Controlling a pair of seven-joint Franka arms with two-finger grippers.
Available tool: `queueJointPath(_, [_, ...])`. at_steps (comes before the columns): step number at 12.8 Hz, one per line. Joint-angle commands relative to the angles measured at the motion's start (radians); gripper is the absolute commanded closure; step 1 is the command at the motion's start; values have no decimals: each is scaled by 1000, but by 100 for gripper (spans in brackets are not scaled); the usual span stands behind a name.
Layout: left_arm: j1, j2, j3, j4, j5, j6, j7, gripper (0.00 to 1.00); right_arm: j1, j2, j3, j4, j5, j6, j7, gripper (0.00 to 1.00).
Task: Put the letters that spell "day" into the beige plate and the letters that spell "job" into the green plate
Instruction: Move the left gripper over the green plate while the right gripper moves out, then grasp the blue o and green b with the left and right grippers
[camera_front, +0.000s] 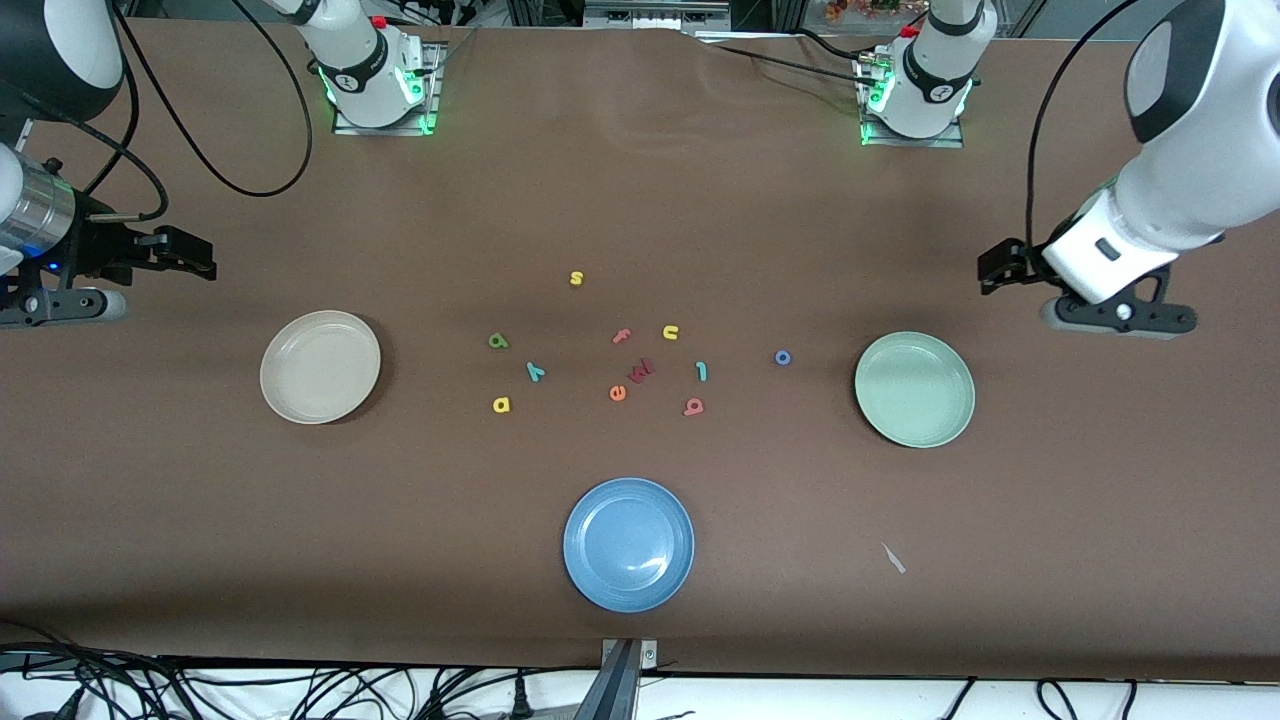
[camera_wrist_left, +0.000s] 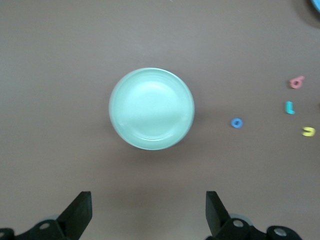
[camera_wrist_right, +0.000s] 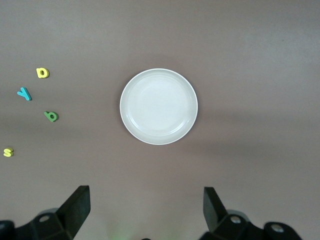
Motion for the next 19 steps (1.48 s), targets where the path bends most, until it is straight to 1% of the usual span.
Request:
queueJointPath(1, [-44, 48, -13, 31, -31, -1, 20, 0, -2, 3, 3, 6, 20, -7, 5, 0])
queueJointPath(3, [-96, 106, -13, 31, -28, 36, 12, 0, -1, 1, 3, 6, 20, -9, 5, 0])
queueJointPath(5, [-172, 172, -13, 28, -23, 116, 7, 0, -1, 3, 3, 6, 20, -5, 3, 0])
queueJointPath(7, [-200, 239, -16, 28, -24, 200, -22, 0, 7, 19, 13, 6, 22, -12, 6, 0])
queueJointPath(8, [-217, 256, -16, 28, -26, 219, -23, 0, 11, 20, 17, 6, 22, -12, 5, 0])
queueJointPath(10, [-236, 267, -16, 22, -24, 220, -36, 0, 28, 20, 45, 4, 22, -12, 5, 0])
queueJointPath(12, [-236, 267, -16, 22, -24, 220, -43, 0, 33, 26, 94, 3, 22, -10, 2, 0])
queueJointPath(14, [-239, 266, -16, 25, -24, 220, -43, 0, 41, 49, 138, -7, 42, 1, 8, 0])
queueJointPath(16, [-237, 266, -16, 25, -24, 220, -43, 0, 57, 70, 145, -19, 57, 8, 8, 0])
queueJointPath(18, [-237, 266, -16, 25, -24, 220, -43, 0, 74, 72, 146, -62, 59, 71, 28, 0])
queueJointPath(19, [-239, 267, -16, 25, -24, 220, -43, 0, 76, 72, 163, -88, 59, 103, 52, 0])
